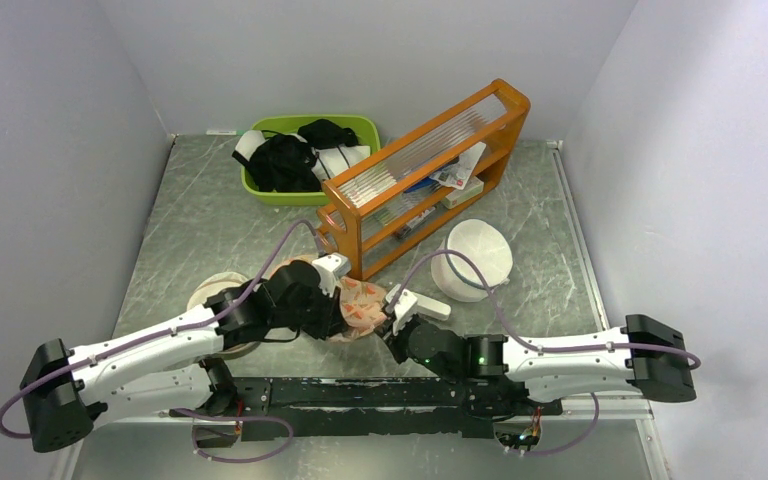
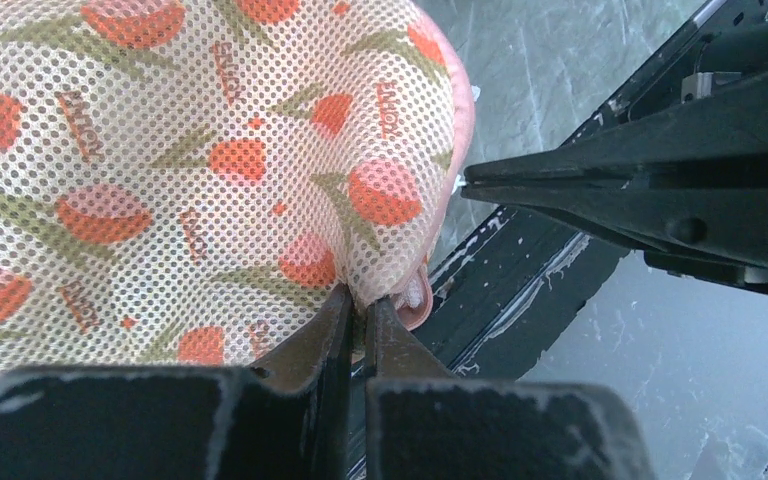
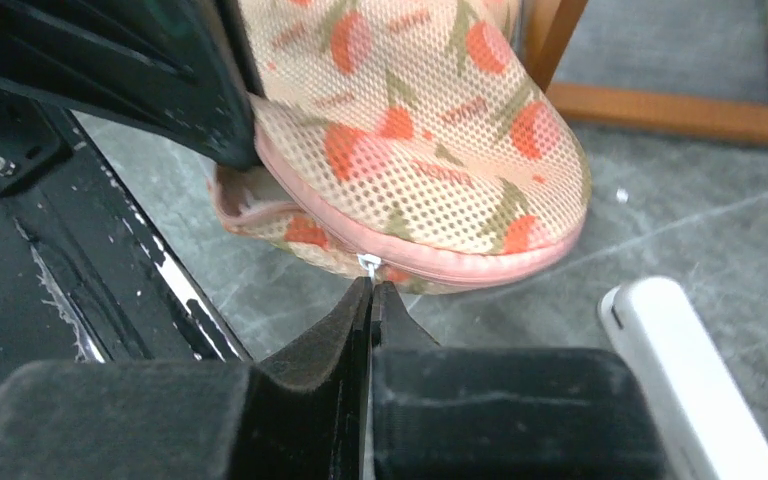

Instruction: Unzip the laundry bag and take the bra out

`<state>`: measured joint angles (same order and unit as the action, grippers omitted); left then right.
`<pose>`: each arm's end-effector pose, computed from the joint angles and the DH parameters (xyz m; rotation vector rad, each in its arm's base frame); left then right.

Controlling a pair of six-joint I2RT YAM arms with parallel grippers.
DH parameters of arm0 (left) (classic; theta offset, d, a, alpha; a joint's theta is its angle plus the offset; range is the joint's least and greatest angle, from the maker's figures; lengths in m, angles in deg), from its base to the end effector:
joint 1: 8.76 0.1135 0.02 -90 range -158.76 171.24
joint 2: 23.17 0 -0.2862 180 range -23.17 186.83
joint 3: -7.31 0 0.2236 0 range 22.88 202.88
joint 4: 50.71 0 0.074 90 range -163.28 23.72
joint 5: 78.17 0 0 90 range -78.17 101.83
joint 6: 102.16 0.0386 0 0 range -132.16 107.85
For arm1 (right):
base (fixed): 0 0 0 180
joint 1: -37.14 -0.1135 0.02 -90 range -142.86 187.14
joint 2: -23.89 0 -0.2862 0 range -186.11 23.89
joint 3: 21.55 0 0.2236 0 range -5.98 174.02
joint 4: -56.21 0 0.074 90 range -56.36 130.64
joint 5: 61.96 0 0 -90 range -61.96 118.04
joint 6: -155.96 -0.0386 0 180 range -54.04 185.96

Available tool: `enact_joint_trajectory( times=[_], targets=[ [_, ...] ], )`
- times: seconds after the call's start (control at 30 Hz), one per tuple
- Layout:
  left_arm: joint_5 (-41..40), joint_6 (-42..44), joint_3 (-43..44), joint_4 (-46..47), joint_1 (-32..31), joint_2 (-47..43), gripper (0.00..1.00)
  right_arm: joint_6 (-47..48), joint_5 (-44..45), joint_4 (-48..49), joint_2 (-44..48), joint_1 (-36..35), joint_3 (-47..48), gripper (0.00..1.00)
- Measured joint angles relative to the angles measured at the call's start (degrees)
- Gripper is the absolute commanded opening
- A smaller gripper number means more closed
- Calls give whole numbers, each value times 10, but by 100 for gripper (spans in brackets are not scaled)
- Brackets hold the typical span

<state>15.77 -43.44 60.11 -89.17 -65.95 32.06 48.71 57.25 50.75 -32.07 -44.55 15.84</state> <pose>0.0873 -0.1403 0.2655 0.5850 2.3718 -0.8387 0.0432 0.1656 0.2356 -0.7647 1.8353 0.6351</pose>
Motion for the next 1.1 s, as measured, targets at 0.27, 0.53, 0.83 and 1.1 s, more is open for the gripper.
enact_joint_trajectory(
  times=[0.27, 0.53, 0.83, 1.1],
  targets=[
    [-2, -3, -2, -19, 0, -6, 7, -125, 49, -83, -29, 10, 23, 0],
    [2, -27, -20, -12, 1, -14, 25, -111, -43, 1, -30, 121, -10, 0],
    [30, -37, -24, 18, 2, -19, 86, -65, -186, 54, -56, 154, -27, 0],
    [45, -39, -29, 90, 2, 46, 79, -65, -221, 74, -56, 154, -28, 0]
  ],
)
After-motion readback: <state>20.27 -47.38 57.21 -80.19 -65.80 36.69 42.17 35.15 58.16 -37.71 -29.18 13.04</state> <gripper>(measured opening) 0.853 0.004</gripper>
